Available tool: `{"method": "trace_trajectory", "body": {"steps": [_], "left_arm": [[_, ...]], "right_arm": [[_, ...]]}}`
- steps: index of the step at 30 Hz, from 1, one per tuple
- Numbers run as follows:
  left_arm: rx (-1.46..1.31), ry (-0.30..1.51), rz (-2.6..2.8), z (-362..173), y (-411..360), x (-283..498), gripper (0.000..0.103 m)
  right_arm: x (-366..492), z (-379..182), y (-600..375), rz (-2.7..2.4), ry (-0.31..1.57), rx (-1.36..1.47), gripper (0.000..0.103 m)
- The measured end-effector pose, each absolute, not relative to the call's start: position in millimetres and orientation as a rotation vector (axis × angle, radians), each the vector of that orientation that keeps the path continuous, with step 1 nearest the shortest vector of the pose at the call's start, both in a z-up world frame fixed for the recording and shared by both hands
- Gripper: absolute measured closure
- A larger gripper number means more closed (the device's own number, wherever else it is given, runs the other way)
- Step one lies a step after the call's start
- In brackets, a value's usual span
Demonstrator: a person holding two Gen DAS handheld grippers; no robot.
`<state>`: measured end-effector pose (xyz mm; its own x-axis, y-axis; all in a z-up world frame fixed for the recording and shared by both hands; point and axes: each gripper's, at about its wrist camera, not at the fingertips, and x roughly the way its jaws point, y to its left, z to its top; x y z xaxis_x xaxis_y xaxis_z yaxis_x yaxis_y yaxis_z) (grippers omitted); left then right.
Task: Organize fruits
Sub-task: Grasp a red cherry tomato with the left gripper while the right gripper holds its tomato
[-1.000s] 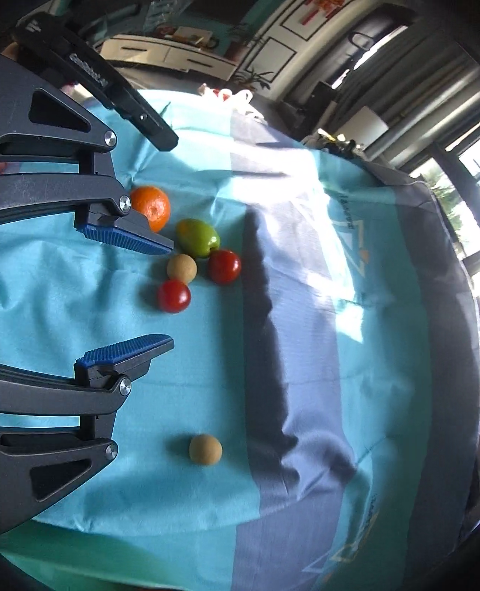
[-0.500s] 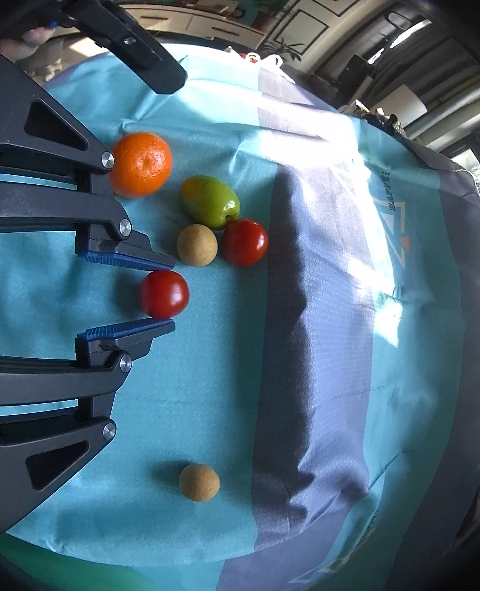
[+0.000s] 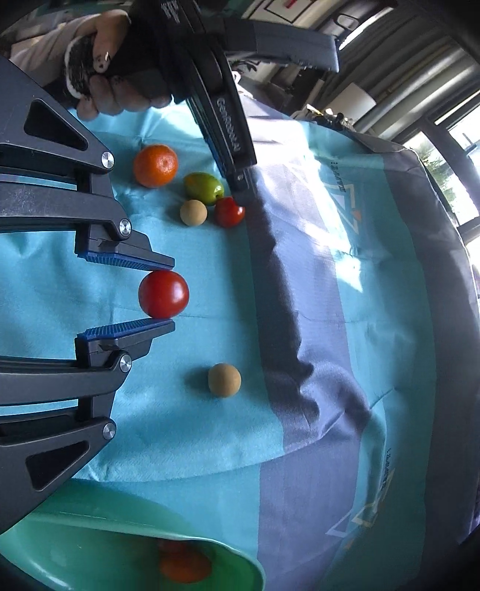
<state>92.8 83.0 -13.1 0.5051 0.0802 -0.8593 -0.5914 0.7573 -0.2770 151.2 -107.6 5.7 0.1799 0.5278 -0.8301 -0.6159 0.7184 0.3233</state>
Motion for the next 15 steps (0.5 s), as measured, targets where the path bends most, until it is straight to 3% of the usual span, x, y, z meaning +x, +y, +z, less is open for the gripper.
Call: {"method": "trace_trajectory", "body": {"steps": [15], "left_arm": [[-0.540,1.037,0.460,-36,80,121,0.072]], "right_arm": [[157,9,-118,0.809,1.129,-0.048,0.075]]}}
